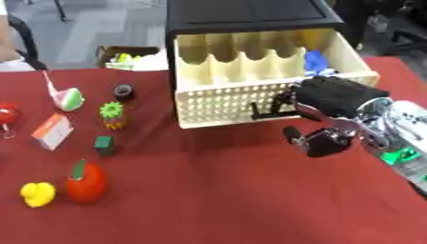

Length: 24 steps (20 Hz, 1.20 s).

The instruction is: Pick up objects from table and place into drawer.

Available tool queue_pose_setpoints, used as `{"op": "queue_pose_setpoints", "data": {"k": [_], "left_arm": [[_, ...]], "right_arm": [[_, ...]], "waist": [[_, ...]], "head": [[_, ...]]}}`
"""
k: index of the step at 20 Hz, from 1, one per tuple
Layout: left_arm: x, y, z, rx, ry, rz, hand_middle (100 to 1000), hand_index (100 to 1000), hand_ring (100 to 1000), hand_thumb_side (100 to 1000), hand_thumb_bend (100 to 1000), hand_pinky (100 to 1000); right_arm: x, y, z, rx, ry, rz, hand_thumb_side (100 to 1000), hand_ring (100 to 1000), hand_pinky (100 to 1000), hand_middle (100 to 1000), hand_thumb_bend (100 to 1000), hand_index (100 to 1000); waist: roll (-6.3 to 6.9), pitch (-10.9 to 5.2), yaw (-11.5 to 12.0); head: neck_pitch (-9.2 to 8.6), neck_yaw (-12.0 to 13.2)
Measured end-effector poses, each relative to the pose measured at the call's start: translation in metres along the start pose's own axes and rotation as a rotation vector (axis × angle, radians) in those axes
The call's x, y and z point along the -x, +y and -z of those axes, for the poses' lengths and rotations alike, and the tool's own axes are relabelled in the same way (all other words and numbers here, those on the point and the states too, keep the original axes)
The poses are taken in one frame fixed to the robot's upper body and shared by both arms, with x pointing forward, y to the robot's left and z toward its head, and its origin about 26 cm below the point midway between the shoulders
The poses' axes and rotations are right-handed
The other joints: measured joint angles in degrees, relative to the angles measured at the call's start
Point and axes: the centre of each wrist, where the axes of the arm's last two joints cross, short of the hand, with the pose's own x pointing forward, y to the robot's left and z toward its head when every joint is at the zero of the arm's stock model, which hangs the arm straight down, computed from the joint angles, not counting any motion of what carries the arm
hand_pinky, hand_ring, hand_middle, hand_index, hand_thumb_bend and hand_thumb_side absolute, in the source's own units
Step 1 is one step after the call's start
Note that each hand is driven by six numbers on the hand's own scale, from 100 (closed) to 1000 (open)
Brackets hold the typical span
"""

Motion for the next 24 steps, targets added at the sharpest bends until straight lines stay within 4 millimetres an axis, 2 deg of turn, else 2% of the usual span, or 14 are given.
{"op": "queue_pose_setpoints", "data": {"k": [17,24], "left_arm": [[0.0,0.0001,0.0,0.0,0.0,0.0,598,728,577,777,100,515],[0.0,0.0001,0.0,0.0,0.0,0.0,598,728,578,777,100,515]], "right_arm": [[0.0068,-0.002,-0.0037,0.036,-0.023,0.016,127,100,100,100,100,925],[0.0085,-0.004,-0.0047,0.047,-0.027,0.013,158,100,100,100,100,929]], "waist": [[0.0,0.0,-0.5],[-0.12,0.0,-0.6]], "head": [[0.0,0.1],[0.0,0.1]]}}
